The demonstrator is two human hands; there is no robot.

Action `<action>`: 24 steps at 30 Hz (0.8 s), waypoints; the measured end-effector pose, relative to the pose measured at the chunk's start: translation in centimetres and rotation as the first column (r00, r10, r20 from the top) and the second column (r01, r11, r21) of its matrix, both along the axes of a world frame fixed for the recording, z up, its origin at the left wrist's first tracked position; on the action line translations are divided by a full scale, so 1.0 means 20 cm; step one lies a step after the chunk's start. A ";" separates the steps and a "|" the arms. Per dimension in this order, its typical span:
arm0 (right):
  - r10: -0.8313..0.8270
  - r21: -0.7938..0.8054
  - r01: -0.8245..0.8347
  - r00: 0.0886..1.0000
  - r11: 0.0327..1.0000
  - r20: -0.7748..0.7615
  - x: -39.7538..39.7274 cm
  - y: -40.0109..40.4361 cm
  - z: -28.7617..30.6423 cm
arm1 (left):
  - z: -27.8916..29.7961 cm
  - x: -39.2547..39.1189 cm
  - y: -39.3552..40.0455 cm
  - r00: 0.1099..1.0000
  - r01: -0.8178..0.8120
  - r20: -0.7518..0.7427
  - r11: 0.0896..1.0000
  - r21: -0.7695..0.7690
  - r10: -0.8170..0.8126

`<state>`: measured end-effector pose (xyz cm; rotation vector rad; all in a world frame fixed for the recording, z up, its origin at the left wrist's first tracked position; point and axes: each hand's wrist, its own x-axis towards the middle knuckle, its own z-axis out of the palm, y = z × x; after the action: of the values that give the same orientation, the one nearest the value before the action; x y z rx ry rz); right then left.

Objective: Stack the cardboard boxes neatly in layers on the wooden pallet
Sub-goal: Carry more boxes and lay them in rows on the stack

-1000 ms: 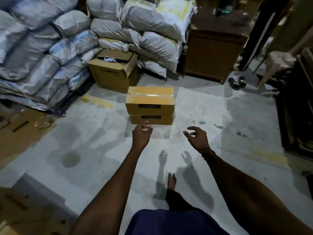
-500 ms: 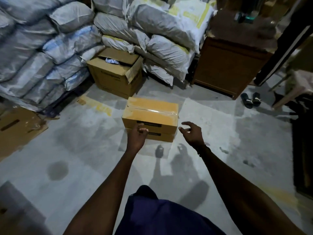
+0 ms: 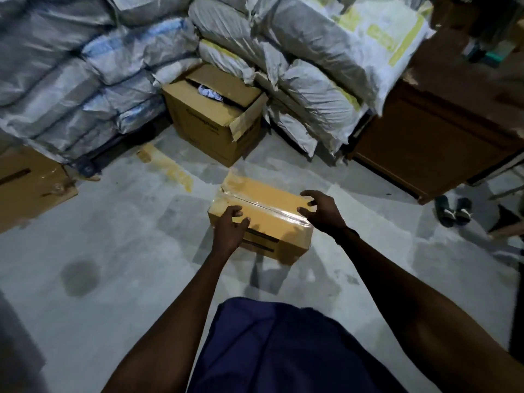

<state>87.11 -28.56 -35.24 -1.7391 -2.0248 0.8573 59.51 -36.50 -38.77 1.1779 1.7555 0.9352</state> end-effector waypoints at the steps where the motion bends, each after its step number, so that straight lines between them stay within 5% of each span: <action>1: 0.043 -0.023 -0.042 0.998 0.999 0.038 0.00 0.08 -0.01 | -0.01 0.00 0.05 1.000 -0.020 0.003 0.999 -0.025 0.020; 15: 0.638 -0.394 -0.530 0.735 0.751 0.228 0.12 1.20 -0.36 | -0.32 0.46 0.48 0.922 -0.386 -0.092 0.886 -0.256 0.375; 24: 0.883 -0.470 -0.747 0.390 0.469 0.261 0.32 1.68 -0.58 | -0.53 1.06 0.70 0.795 -0.607 -0.221 0.726 -0.324 0.566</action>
<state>93.57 4.96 -46.90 -0.9433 -3.3970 1.0798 80.63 -22.51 -49.35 0.4090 2.3373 0.8239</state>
